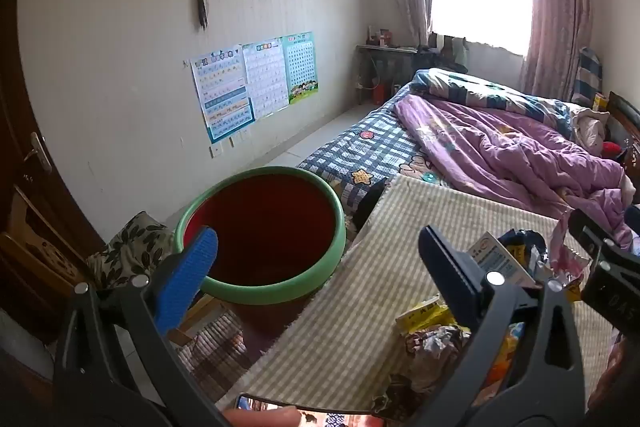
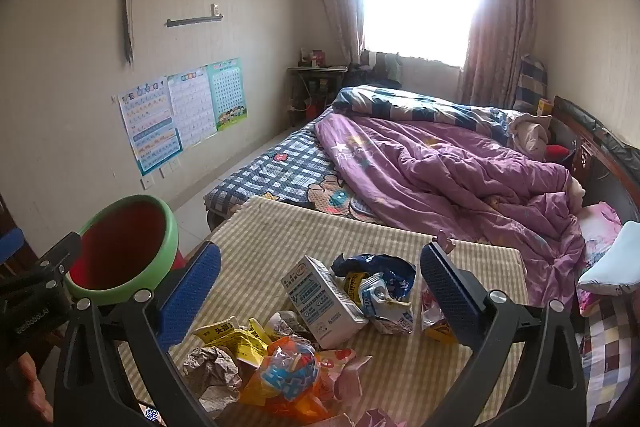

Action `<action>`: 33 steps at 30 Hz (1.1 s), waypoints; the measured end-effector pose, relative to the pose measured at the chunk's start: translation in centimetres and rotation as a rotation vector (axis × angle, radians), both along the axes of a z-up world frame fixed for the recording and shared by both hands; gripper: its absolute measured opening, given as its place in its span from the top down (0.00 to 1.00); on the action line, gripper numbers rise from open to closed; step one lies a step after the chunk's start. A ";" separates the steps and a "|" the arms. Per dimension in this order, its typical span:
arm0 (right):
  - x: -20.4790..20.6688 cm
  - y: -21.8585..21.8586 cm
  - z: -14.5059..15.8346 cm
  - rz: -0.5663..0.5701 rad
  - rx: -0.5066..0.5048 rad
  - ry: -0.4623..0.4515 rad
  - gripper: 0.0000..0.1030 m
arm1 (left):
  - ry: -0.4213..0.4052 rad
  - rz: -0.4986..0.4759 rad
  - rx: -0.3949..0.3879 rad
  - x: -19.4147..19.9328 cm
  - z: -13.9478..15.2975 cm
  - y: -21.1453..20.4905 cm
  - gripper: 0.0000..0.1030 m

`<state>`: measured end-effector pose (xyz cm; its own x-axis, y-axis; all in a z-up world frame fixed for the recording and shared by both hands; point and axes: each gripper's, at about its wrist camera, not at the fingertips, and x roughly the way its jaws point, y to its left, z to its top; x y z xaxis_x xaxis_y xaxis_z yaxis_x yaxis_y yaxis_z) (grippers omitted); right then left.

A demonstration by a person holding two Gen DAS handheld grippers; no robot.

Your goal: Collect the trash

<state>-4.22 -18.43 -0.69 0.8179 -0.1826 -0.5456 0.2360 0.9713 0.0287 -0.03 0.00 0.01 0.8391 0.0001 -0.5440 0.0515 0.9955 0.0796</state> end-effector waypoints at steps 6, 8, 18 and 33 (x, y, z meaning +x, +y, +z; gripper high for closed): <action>0.1 -0.2 0.0 -0.006 -0.002 0.005 0.07 | 0.009 -0.005 -0.012 -0.1 0.0 0.0 0.04; 0.0 0.0 0.0 -0.001 -0.012 0.001 0.07 | 0.009 -0.010 -0.015 -0.2 0.0 -0.1 0.04; 0.1 0.0 0.0 -0.001 -0.008 0.003 0.07 | 0.022 -0.014 -0.029 0.3 -0.1 0.0 0.04; 0.0 0.0 0.1 -0.001 -0.005 0.002 0.07 | -0.013 -0.037 -0.059 0.7 0.0 0.4 0.04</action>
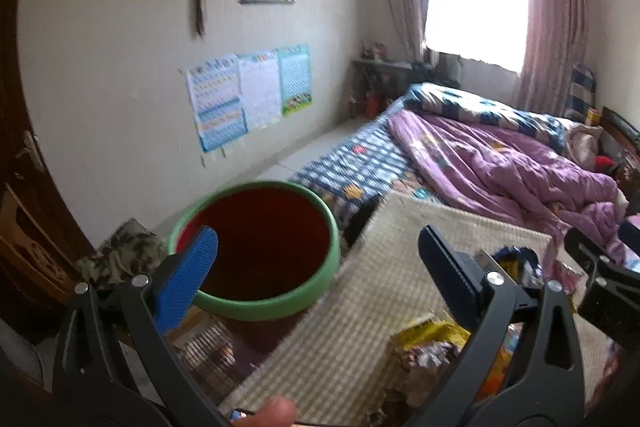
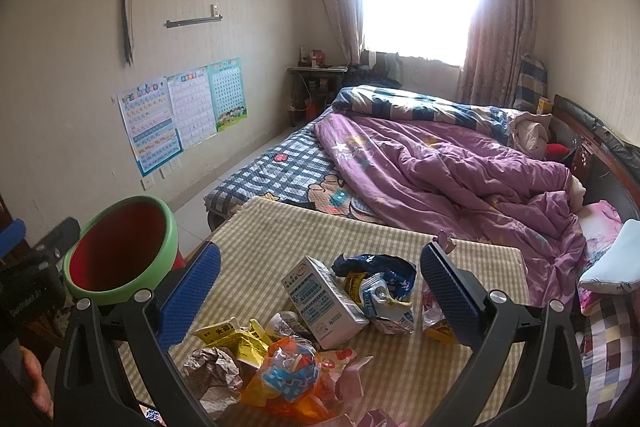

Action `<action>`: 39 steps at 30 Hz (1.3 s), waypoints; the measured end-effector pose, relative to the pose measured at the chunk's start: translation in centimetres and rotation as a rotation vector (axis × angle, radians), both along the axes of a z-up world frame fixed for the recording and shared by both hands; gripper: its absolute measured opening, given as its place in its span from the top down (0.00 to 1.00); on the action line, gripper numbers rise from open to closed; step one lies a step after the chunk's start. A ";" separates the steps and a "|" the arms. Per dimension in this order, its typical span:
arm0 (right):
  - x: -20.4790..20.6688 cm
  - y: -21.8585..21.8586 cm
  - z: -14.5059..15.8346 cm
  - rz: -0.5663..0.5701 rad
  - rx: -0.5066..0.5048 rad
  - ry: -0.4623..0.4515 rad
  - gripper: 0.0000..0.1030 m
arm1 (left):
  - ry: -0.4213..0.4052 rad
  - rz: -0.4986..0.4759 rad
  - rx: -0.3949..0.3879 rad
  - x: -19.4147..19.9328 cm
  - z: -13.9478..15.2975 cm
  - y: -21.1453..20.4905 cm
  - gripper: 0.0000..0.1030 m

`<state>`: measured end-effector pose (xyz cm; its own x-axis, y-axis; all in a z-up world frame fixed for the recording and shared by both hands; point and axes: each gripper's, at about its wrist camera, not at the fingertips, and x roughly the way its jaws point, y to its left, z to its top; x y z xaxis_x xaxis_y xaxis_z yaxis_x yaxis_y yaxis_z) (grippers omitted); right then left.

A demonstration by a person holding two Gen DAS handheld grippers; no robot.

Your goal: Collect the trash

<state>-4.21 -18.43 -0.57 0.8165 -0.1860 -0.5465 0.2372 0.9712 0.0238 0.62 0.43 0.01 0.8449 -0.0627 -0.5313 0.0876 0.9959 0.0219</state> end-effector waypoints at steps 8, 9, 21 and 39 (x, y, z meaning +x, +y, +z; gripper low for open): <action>0.1 0.1 -0.3 -0.001 0.011 0.000 0.07 | 0.048 -0.047 -0.006 0.1 -0.1 -0.4 0.04; 0.2 0.1 -0.5 0.000 0.013 0.000 0.07 | 0.046 -0.047 -0.006 0.0 -0.1 -0.4 0.04; 0.0 0.3 -0.4 0.014 0.021 -0.002 0.07 | 0.052 -0.050 -0.019 -0.1 -0.1 0.0 0.04; 0.1 0.3 -0.6 0.018 0.033 0.001 0.07 | 0.069 -0.059 -0.013 0.3 -0.3 -0.3 0.04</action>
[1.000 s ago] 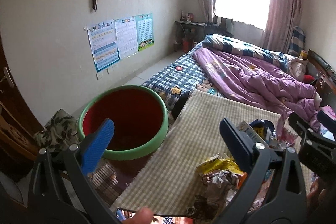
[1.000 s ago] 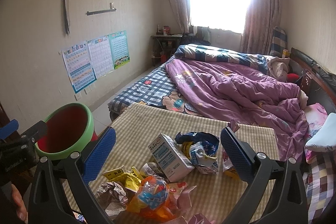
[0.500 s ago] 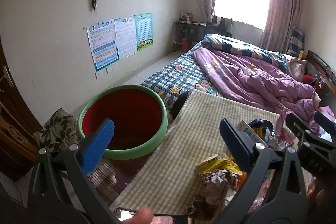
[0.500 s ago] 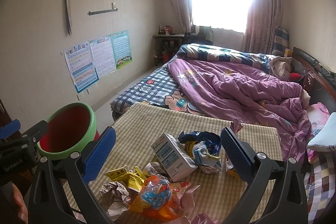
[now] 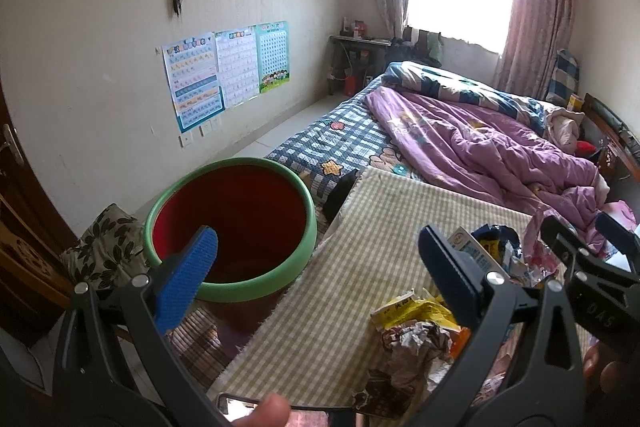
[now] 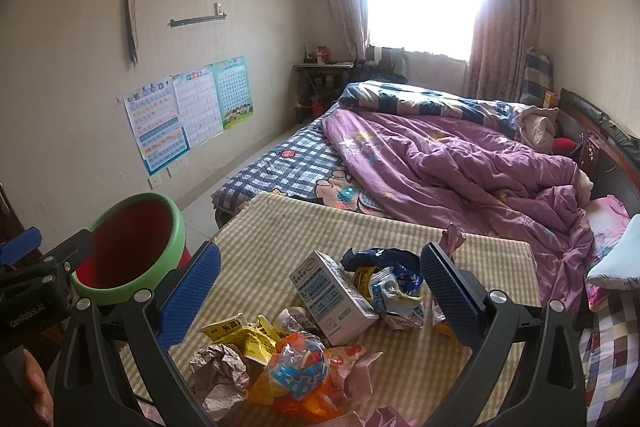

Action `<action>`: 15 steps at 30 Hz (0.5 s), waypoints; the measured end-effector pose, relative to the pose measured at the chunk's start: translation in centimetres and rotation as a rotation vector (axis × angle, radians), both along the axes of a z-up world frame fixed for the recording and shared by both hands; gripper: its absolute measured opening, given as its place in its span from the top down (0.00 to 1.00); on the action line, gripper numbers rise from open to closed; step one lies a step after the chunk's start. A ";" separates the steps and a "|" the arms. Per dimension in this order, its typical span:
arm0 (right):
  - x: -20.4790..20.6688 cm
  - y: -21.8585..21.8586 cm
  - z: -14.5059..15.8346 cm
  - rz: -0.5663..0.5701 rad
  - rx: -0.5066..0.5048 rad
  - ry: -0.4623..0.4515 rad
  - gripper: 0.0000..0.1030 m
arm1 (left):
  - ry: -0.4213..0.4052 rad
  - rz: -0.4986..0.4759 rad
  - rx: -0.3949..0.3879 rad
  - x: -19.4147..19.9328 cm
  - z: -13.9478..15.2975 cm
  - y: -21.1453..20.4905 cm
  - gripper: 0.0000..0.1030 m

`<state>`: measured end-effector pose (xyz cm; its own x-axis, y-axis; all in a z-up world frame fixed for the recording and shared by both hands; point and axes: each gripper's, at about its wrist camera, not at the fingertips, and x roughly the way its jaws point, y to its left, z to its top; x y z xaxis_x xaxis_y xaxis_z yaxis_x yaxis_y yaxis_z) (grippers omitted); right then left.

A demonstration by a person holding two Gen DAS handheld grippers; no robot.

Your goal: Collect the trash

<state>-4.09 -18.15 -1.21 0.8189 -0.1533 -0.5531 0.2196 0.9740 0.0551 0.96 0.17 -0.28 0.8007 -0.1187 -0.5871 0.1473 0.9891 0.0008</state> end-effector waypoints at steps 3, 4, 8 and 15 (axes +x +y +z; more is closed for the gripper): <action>0.0 0.0 -0.1 0.000 0.000 0.000 0.07 | 0.010 -0.003 -0.006 0.1 -0.2 0.0 0.04; 0.0 0.0 -0.1 -0.001 0.000 -0.001 0.07 | 0.012 -0.003 -0.007 0.2 -0.2 0.1 0.04; 0.0 -0.1 -0.1 0.000 0.001 0.000 0.07 | 0.012 0.000 -0.005 0.2 -0.1 0.1 0.04; 0.0 -0.1 -0.1 0.001 0.001 0.001 0.07 | 0.011 0.001 0.000 0.2 -0.2 -0.1 0.04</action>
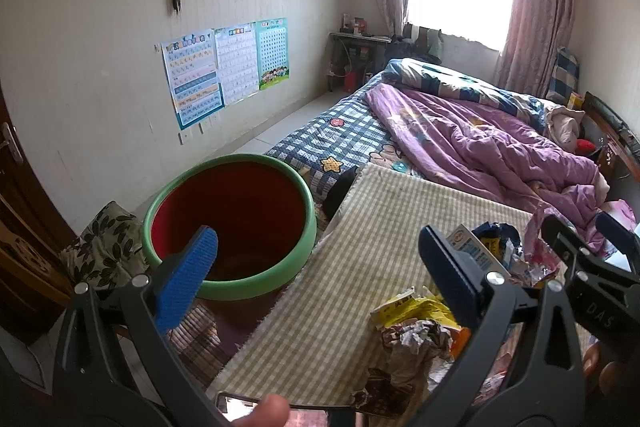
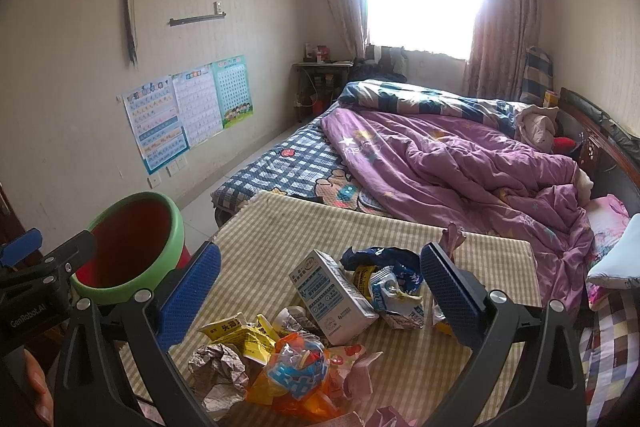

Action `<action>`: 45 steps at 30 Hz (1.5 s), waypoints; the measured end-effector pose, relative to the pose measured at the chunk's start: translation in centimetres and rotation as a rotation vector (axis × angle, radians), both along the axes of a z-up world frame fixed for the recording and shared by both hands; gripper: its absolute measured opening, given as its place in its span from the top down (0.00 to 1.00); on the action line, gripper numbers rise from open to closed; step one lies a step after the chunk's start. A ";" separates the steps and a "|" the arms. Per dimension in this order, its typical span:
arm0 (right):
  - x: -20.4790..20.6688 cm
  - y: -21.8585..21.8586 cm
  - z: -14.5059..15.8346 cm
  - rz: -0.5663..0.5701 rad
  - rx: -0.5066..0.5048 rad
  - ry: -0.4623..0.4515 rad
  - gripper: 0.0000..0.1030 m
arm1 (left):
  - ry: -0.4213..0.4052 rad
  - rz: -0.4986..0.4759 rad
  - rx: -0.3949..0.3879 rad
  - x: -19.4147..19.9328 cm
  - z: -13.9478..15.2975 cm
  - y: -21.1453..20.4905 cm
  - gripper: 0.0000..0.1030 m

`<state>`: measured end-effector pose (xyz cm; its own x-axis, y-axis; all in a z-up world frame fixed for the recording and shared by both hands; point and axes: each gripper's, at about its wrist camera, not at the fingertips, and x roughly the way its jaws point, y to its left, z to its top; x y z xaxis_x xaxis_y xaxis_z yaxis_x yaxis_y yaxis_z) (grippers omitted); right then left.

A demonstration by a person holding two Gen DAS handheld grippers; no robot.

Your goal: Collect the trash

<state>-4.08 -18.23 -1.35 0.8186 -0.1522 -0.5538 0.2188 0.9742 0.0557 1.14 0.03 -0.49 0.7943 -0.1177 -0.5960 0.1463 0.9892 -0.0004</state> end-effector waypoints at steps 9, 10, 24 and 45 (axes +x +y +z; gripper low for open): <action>0.0 -0.2 -0.3 0.002 0.003 0.003 0.07 | 0.012 -0.018 -0.005 0.0 -0.4 -0.1 0.04; 0.1 -0.3 -0.3 0.007 0.002 0.006 0.07 | 0.017 -0.029 -0.006 0.0 -0.5 -0.1 0.04; -1.7 -5.2 -3.6 -0.009 0.041 0.097 0.07 | 0.272 -0.369 -0.073 0.1 -6.7 -2.5 0.16; -2.7 -7.5 -5.2 0.055 0.282 0.155 0.13 | 0.392 -0.421 -0.149 -0.1 -9.4 -3.2 1.00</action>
